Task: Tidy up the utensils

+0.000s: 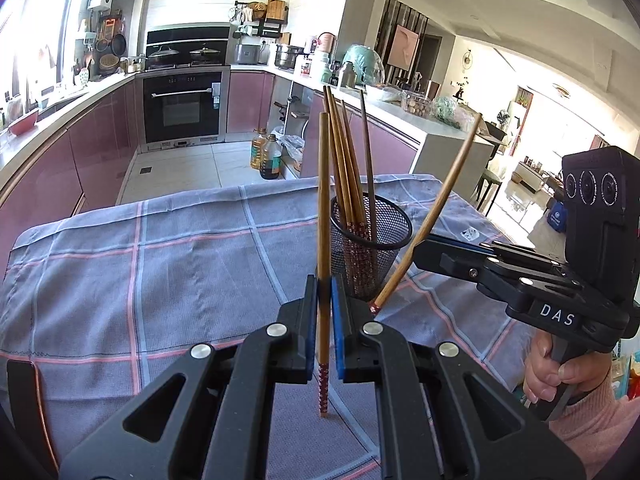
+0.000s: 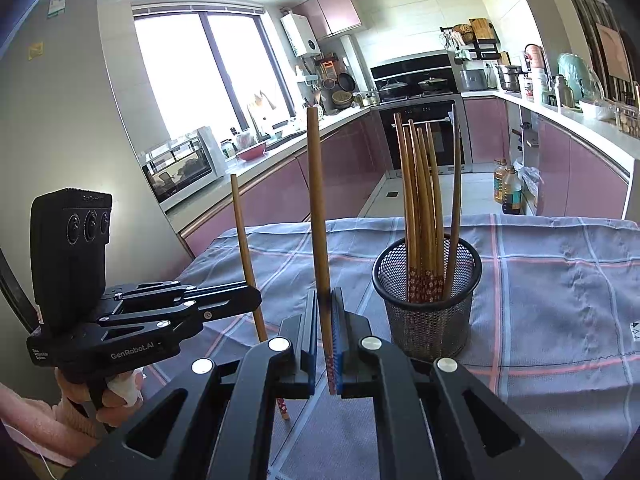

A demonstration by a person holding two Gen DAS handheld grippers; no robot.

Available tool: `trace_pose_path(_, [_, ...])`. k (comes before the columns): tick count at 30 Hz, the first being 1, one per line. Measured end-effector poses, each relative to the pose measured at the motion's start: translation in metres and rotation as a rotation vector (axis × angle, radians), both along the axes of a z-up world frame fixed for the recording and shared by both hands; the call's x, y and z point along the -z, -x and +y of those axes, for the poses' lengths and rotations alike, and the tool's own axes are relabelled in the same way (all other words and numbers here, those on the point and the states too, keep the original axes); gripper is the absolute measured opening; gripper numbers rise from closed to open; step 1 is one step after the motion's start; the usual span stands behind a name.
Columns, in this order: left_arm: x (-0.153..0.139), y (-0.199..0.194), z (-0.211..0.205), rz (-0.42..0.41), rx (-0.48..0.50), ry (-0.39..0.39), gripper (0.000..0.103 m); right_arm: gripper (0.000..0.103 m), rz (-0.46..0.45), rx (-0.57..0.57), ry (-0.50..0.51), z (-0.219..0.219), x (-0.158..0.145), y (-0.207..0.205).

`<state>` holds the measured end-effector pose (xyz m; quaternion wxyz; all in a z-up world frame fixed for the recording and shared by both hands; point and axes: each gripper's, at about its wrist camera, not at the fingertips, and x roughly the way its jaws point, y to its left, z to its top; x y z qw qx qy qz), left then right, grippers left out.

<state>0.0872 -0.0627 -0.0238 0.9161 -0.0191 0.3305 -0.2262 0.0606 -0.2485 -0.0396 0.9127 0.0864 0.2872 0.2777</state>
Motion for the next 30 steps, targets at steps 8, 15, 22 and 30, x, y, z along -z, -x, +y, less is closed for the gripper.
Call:
trace_pose_path(8, [-0.005, -0.003, -0.004, -0.012, 0.005, -0.005, 0.008, 0.005, -0.011, 0.005, -0.002, -0.006, -0.006, -0.001])
trace_pose_path(15, [-0.008, -0.007, -0.006, -0.018, 0.007, -0.007, 0.008, 0.005, -0.012, 0.006, -0.004, -0.008, -0.008, -0.004])
trace_pose_path(22, [-0.011, -0.008, -0.007, -0.025, 0.006, -0.007, 0.008, 0.005, -0.018, 0.002, -0.008, -0.010, -0.012, -0.007])
trace_pose_path(30, [-0.018, -0.009, -0.008, -0.040, 0.016, -0.006, 0.008, 0.005, -0.026, 0.003, -0.013, -0.014, -0.015, -0.007])
